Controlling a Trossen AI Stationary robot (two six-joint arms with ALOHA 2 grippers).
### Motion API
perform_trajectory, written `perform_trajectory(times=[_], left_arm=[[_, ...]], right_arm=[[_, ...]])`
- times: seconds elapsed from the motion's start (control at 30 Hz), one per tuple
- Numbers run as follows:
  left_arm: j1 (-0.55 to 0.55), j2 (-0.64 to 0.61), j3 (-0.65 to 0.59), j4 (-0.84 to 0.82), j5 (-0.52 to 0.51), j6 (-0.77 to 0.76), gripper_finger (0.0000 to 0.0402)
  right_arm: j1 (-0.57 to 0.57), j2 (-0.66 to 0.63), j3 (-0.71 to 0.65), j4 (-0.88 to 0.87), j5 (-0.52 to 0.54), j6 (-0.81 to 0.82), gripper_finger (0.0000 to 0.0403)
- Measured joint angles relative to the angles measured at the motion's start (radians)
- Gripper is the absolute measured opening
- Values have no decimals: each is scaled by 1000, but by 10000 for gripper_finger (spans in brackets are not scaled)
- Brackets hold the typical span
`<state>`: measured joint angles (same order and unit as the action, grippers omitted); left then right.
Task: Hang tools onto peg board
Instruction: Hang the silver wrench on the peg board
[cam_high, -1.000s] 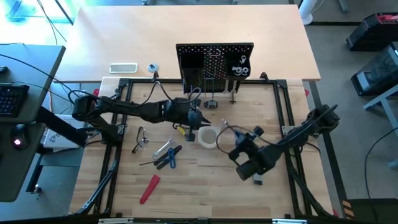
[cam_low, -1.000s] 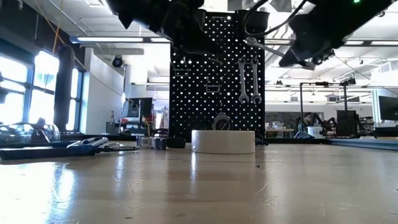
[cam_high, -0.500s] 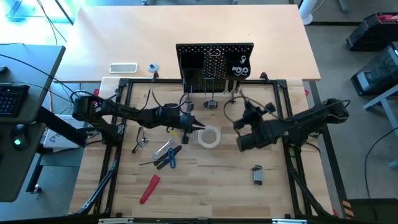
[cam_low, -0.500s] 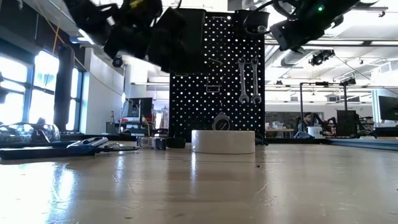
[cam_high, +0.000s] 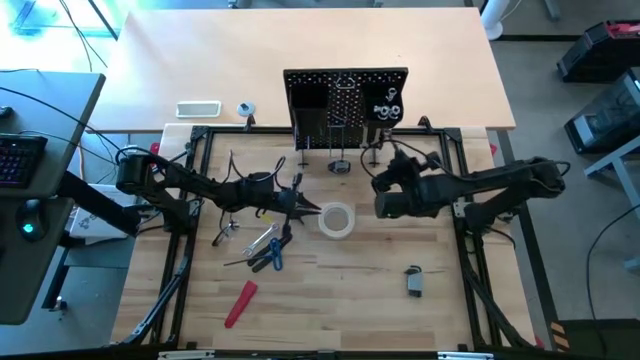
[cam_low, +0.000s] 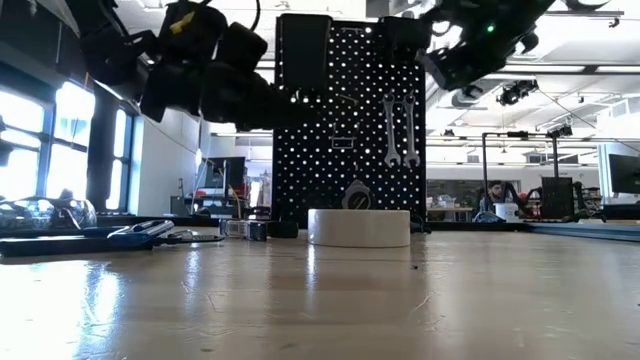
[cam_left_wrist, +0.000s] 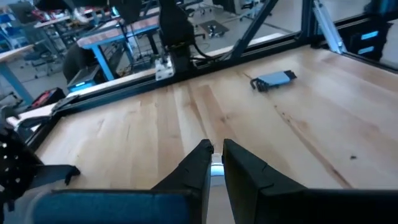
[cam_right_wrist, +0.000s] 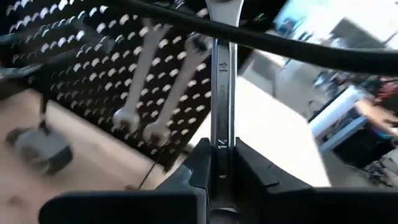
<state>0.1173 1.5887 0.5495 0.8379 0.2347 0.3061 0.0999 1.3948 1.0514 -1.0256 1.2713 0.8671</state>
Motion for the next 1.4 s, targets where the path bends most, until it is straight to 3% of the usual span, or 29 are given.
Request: perform_trajectory(times=[0.3, 0.43, 0.63, 0.83, 1.17, 1.27, 1.4], left_arm=[[-9, 0, 0, -3, 29, -2, 35], [-10, 0, -1, -16, 46, -11, 35], [-10, 0, -1, -31, 52, -16, 35], [-10, 0, -1, -33, 52, -16, 35], [-10, 0, -1, -33, 52, -16, 35], [-9, 0, -1, -33, 49, -16, 35], [-9, 0, -1, -31, 46, -16, 35]], right_arm=[[13, 5, -121, 414, -178, -294, 30], [10, -10, -242, 648, -251, -425, 30], [-55, -101, -476, 1137, -389, -702, 30], [-122, -200, -621, 1364, -288, -838, 30], [-144, -200, -638, 1557, -146, -1088, 30], [-172, -199, -638, 1565, -134, -1094, 30], [-209, -198, -638, 1575, -203, -1081, 30]])
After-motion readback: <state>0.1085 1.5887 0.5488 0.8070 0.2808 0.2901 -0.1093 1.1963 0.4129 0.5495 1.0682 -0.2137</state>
